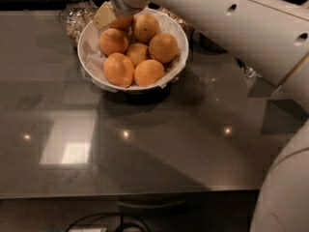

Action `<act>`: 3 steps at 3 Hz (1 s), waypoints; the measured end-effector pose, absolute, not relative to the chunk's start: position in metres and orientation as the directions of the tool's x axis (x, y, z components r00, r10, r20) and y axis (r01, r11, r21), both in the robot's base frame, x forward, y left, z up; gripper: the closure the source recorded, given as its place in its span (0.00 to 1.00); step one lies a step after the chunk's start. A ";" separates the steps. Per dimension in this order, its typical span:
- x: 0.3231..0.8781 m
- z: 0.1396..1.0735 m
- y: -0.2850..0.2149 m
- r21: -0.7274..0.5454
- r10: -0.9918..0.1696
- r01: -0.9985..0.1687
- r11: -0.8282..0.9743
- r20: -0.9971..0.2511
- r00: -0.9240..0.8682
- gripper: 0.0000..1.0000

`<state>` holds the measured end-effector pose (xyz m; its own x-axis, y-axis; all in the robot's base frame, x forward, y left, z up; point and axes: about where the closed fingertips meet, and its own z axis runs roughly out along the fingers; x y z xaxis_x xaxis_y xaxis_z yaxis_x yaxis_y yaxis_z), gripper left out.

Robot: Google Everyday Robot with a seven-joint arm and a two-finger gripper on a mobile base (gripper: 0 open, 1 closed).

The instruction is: Pick orange from white bowl

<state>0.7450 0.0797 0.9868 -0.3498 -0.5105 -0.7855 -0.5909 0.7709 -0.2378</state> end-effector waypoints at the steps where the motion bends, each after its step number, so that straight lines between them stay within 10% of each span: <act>1: 0.763 0.972 0.089 -0.222 -0.509 -0.594 0.773 -0.777 -0.371 0.16; 3: 0.770 0.965 0.091 -0.213 -0.506 -0.593 0.777 -0.772 -0.385 0.36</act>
Offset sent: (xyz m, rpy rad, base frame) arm 0.0198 0.0072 -0.0175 0.0022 0.0330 -0.0094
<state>0.7696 0.0907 0.9649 -0.3853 -0.5060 -0.7717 -0.5927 0.7767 -0.2133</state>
